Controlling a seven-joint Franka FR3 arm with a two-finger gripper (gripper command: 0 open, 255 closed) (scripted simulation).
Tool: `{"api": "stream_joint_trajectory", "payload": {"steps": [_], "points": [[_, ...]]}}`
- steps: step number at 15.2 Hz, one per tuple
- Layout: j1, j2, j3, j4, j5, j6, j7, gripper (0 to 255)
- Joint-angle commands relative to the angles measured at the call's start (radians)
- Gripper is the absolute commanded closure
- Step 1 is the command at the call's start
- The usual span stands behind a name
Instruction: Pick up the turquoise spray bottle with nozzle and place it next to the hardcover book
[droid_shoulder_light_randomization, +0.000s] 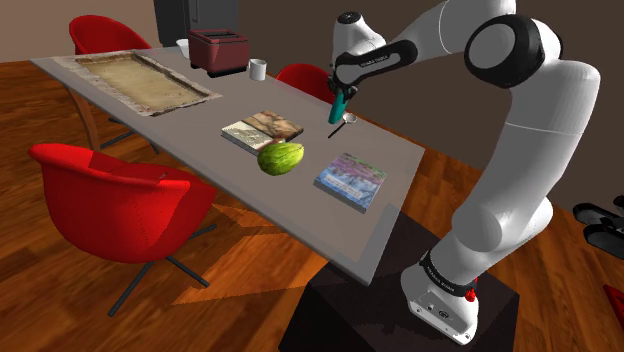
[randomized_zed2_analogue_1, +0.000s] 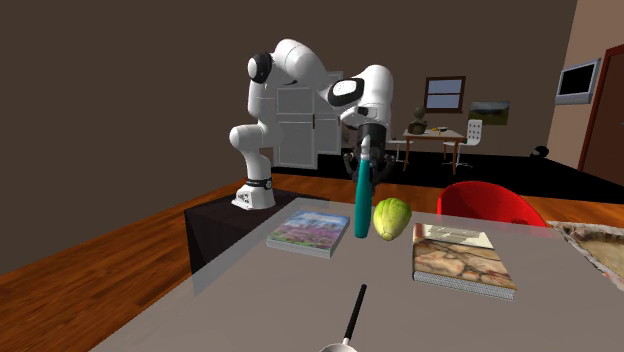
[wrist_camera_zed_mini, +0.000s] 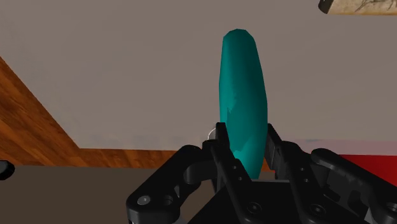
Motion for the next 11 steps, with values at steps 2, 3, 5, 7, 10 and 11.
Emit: {"api": "stream_joint_trajectory", "payload": {"steps": [2, 3, 5, 7, 10, 11], "points": [[0.002, 0.018, -0.005, -0.015, -0.016, 0.028, 0.023, 255], [0.003, 0.024, -0.007, -0.019, -0.021, 0.038, 0.03, 255], [0.004, 0.036, -0.011, -0.027, -0.032, 0.055, 0.044, 255], [0.006, 0.049, -0.015, -0.034, -0.042, 0.073, 0.059, 255], [0.009, 0.07, -0.021, -0.043, -0.059, 0.098, 0.081, 255], [0.01, 0.077, -0.023, -0.046, -0.065, 0.107, 0.088, 255]]}}
